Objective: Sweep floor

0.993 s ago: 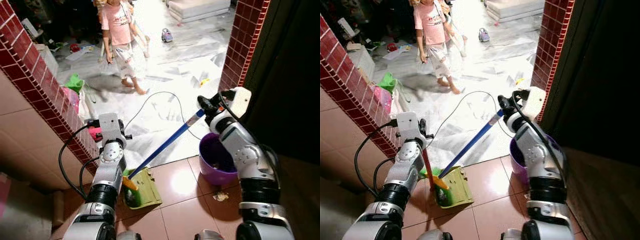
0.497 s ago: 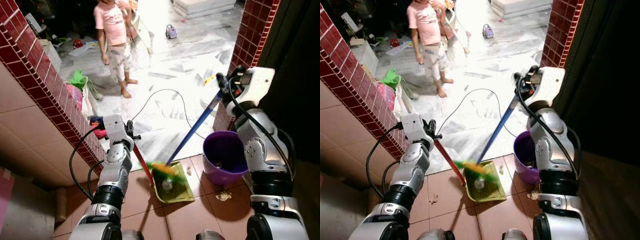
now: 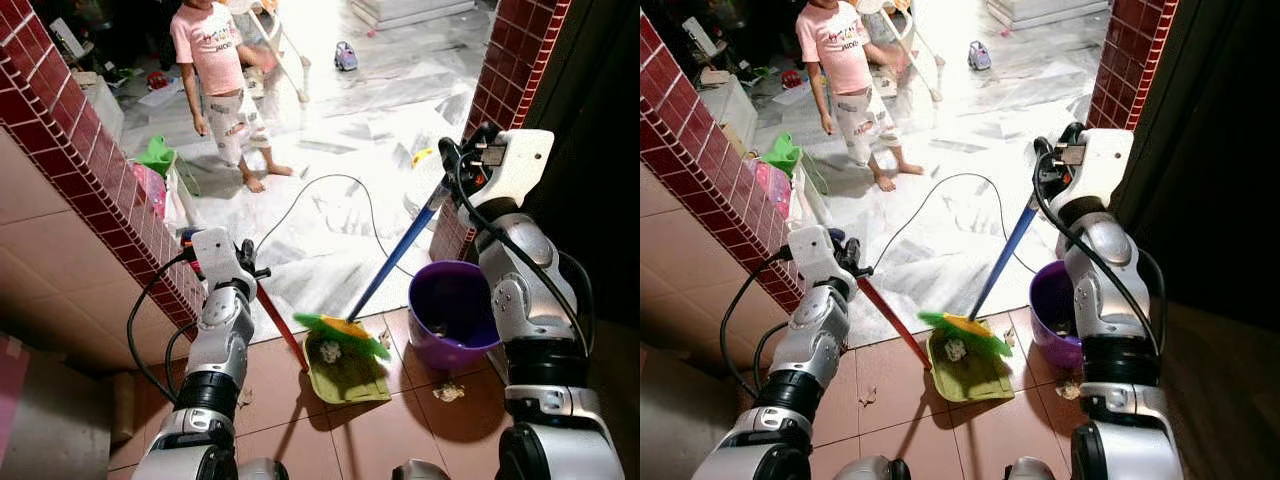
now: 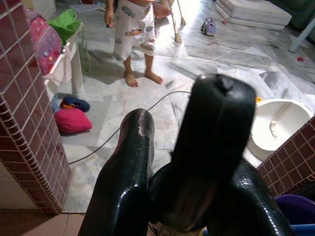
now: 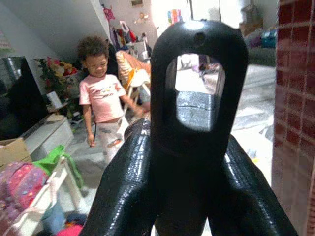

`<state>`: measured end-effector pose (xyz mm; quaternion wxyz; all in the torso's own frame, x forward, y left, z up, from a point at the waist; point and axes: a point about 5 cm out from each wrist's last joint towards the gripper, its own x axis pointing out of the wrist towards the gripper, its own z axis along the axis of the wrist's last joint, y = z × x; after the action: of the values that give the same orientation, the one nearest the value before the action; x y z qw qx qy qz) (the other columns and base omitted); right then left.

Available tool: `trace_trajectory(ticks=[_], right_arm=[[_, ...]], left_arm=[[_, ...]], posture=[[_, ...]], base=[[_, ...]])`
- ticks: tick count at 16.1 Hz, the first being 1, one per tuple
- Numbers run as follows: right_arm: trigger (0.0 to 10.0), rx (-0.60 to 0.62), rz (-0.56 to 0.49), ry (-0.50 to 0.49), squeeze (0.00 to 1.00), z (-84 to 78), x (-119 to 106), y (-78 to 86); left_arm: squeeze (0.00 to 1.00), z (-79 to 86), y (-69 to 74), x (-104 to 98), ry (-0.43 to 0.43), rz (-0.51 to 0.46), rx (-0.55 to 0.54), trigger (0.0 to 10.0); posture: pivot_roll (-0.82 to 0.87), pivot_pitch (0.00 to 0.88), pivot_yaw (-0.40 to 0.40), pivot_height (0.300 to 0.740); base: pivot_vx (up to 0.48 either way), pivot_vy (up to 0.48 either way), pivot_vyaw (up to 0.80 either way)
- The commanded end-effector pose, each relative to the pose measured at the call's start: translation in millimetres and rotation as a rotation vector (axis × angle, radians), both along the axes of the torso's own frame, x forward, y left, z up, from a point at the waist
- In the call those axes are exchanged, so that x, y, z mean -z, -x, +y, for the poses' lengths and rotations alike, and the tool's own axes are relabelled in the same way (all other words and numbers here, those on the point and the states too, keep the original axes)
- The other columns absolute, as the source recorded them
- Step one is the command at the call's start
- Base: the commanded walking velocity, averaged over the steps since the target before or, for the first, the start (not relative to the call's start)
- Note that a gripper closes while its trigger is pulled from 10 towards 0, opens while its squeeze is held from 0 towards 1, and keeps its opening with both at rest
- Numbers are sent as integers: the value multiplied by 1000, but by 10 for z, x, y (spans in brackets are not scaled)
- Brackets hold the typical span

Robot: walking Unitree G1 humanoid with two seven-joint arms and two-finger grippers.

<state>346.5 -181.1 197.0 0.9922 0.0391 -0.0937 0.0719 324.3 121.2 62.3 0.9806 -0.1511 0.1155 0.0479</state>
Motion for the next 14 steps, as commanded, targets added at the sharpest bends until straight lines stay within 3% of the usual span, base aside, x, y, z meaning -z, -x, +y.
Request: trace_trajectory(ticks=[1,2,3,5,9,14], right_arm=[[10000,16,-136,69,0,3,-281,-22],[10000,73,-165,177,0,-47,-288,-15],[10000,96,-176,214,0,-59,-284,-7],[10000,104,-174,203,0,-10,-215,44],[10000,95,-149,216,0,62,-31,121],[10000,101,-71,256,0,103,279,287]], left_arm=[[0,53,96,182,20,91,-23,10000],[0,116,94,169,2,86,-50,10000],[0,144,94,163,-5,86,-65,10000],[0,212,100,118,-14,66,-101,10000],[0,176,146,71,34,66,-109,10000],[0,198,164,-260,4,-35,-132,10000]], posture=[[-186,0,91,740],[-185,0,89,740],[-185,0,89,740],[-180,0,87,740],[-169,0,85,740],[-161,0,85,740]], base=[[0,0,0],[0,0,0],[0,0,0],[0,0,0],[0,0,0],[0,0,0]])
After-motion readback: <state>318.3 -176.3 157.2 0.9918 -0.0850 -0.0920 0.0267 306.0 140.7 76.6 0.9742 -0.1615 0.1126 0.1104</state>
